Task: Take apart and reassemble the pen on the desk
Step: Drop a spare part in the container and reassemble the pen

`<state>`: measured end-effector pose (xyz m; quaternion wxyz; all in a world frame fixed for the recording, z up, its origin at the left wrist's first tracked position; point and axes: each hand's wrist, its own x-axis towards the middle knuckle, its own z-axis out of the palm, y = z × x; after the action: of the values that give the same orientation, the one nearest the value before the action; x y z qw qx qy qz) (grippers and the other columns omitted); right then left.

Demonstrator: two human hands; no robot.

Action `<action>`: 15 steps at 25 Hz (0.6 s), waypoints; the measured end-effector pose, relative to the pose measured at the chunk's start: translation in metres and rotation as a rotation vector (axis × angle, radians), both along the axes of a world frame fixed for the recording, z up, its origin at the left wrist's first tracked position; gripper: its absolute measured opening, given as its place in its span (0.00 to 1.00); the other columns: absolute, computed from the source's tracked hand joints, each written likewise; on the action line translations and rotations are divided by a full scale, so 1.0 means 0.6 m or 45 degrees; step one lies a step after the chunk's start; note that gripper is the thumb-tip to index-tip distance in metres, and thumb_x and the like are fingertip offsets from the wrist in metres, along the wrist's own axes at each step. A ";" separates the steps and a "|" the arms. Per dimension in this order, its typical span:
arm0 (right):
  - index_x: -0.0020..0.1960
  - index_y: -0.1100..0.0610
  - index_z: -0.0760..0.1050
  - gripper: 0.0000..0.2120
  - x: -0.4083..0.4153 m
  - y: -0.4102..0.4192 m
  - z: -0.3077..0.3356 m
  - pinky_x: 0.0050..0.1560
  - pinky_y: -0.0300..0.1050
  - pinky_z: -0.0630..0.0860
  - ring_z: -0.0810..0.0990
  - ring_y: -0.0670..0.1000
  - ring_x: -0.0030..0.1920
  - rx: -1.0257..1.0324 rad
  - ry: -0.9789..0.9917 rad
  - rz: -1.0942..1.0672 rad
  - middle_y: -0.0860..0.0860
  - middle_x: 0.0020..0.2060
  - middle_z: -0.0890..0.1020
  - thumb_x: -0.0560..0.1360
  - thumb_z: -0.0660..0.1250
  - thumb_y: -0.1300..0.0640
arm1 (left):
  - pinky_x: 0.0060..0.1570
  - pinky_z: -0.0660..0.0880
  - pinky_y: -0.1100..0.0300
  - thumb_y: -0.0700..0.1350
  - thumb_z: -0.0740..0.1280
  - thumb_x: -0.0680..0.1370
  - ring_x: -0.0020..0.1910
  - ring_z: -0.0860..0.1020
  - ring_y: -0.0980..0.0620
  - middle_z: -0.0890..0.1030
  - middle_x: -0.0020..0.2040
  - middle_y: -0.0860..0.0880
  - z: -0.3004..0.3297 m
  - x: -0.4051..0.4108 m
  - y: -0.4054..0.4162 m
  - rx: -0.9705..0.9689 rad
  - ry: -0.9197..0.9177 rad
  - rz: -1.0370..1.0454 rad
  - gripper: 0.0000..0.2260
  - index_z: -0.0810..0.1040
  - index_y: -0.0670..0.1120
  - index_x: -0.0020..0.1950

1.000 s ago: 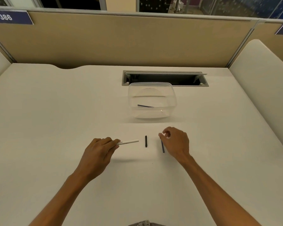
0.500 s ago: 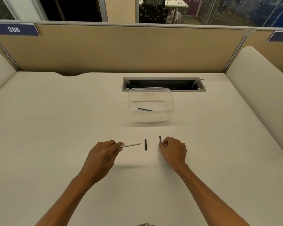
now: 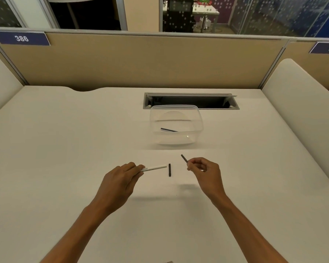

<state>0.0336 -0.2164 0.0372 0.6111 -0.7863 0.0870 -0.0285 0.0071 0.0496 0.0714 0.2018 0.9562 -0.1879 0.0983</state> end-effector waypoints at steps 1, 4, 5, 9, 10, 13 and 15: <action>0.40 0.50 0.83 0.06 -0.006 0.002 0.007 0.40 0.30 0.75 0.84 0.43 0.41 0.053 -0.009 0.027 0.46 0.36 0.86 0.73 0.71 0.60 | 0.28 0.73 0.55 0.52 0.54 0.80 0.31 0.73 0.49 0.77 0.38 0.53 0.001 0.000 -0.001 -0.002 -0.006 -0.002 0.17 0.80 0.48 0.57; 0.42 0.51 0.84 0.05 -0.021 0.010 0.024 0.44 0.31 0.76 0.83 0.43 0.43 0.126 -0.032 0.098 0.45 0.39 0.86 0.74 0.72 0.60 | 0.27 0.73 0.55 0.52 0.54 0.80 0.31 0.73 0.50 0.76 0.38 0.54 0.004 0.000 -0.005 -0.013 -0.010 -0.009 0.17 0.80 0.49 0.57; 0.43 0.50 0.84 0.05 -0.024 0.012 0.027 0.44 0.32 0.76 0.83 0.42 0.43 0.125 -0.037 0.111 0.44 0.39 0.86 0.74 0.72 0.59 | 0.27 0.73 0.55 0.52 0.55 0.80 0.31 0.73 0.50 0.76 0.38 0.54 0.005 -0.001 -0.006 -0.022 -0.010 -0.009 0.16 0.80 0.49 0.57; 0.43 0.49 0.84 0.05 -0.029 0.016 0.034 0.45 0.42 0.73 0.82 0.42 0.46 0.077 -0.047 0.128 0.42 0.41 0.86 0.74 0.72 0.57 | 0.28 0.73 0.55 0.52 0.55 0.80 0.31 0.73 0.50 0.77 0.39 0.54 0.007 -0.002 -0.010 -0.050 -0.018 0.000 0.16 0.79 0.50 0.57; 0.43 0.48 0.84 0.05 -0.029 0.017 0.034 0.45 0.44 0.73 0.82 0.42 0.46 0.068 -0.051 0.134 0.42 0.41 0.86 0.74 0.72 0.57 | 0.28 0.73 0.55 0.52 0.55 0.80 0.31 0.73 0.50 0.77 0.39 0.54 0.008 -0.002 -0.011 -0.054 -0.019 0.000 0.16 0.79 0.50 0.57; 0.43 0.47 0.84 0.06 -0.029 0.018 0.036 0.45 0.44 0.72 0.82 0.43 0.46 0.054 -0.066 0.136 0.41 0.42 0.86 0.74 0.72 0.57 | 0.29 0.72 0.55 0.52 0.55 0.80 0.31 0.73 0.50 0.77 0.39 0.54 0.010 -0.002 -0.011 -0.060 -0.017 -0.001 0.15 0.79 0.50 0.57; 0.43 0.46 0.84 0.06 -0.028 0.019 0.036 0.43 0.42 0.72 0.82 0.42 0.46 0.039 -0.075 0.154 0.41 0.42 0.86 0.75 0.72 0.57 | 0.29 0.72 0.55 0.52 0.55 0.80 0.31 0.73 0.50 0.77 0.38 0.54 0.011 -0.003 -0.011 -0.067 -0.015 -0.012 0.16 0.79 0.50 0.57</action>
<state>0.0168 -0.2052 0.0590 0.6258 -0.7795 0.0217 -0.0133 0.0053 0.0428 0.0778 0.2263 0.9490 -0.1910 0.1078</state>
